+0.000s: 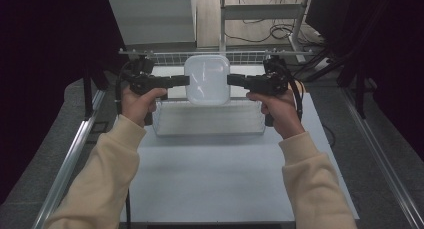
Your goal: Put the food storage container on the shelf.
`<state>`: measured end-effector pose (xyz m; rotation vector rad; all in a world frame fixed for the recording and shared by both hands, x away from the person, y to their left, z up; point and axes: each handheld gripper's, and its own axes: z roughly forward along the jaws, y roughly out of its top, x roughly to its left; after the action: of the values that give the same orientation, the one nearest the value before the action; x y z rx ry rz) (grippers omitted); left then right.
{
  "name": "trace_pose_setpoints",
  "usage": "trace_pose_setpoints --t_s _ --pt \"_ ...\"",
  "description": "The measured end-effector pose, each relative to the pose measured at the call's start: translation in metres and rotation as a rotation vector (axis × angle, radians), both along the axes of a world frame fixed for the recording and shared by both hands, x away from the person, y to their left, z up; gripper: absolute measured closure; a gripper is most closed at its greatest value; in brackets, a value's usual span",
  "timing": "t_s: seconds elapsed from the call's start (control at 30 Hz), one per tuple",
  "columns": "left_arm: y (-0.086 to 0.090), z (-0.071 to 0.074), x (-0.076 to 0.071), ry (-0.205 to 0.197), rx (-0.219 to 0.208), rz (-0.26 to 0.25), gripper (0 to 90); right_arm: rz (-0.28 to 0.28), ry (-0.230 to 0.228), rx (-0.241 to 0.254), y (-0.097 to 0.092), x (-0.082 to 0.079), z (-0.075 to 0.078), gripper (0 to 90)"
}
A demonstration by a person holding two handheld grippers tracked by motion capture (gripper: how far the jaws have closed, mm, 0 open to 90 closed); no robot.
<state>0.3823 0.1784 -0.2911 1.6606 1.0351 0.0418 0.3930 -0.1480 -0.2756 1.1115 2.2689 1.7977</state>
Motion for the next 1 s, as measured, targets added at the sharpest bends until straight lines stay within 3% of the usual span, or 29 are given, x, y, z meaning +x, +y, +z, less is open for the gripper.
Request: trace_pose_setpoints --t_s 0.17,0.33,0.5,0.57,0.63,0.7,0.83,0.9,1.0 --pt "-0.002 0.0 0.015 0.027 0.013 0.004 76.9 -0.019 0.03 -0.022 0.001 0.013 0.0 80.3" --pt "-0.003 -0.005 0.032 0.075 -0.002 0.003 76.9 -0.029 0.079 -0.007 -0.001 0.03 -0.004 80.3" --pt "-0.004 -0.012 0.045 0.094 0.003 0.008 76.9 -0.041 0.121 -0.015 0.0 0.045 -0.01 80.0" --pt "-0.002 -0.015 0.05 0.108 -0.023 0.007 76.8 -0.046 0.139 -0.007 -0.001 0.051 -0.013 79.7" --pt "-0.001 -0.016 0.055 0.123 -0.05 0.003 76.8 -0.043 0.178 0.041 -0.004 0.058 -0.016 79.7" --pt "-0.002 -0.018 0.061 0.148 -0.086 -0.002 76.9 -0.067 0.212 0.059 -0.007 0.069 -0.021 76.6" --pt "-0.002 -0.021 0.073 0.194 -0.124 -0.006 75.0 -0.086 0.254 0.054 -0.007 0.079 -0.03 72.5" --pt "-0.001 -0.023 0.08 0.216 -0.139 -0.005 73.5 -0.089 0.298 0.087 -0.008 0.086 -0.034 71.7" --pt "0.002 -0.029 0.089 0.251 -0.17 0.0 71.7 -0.093 0.317 0.121 -0.008 0.093 -0.039 69.8"
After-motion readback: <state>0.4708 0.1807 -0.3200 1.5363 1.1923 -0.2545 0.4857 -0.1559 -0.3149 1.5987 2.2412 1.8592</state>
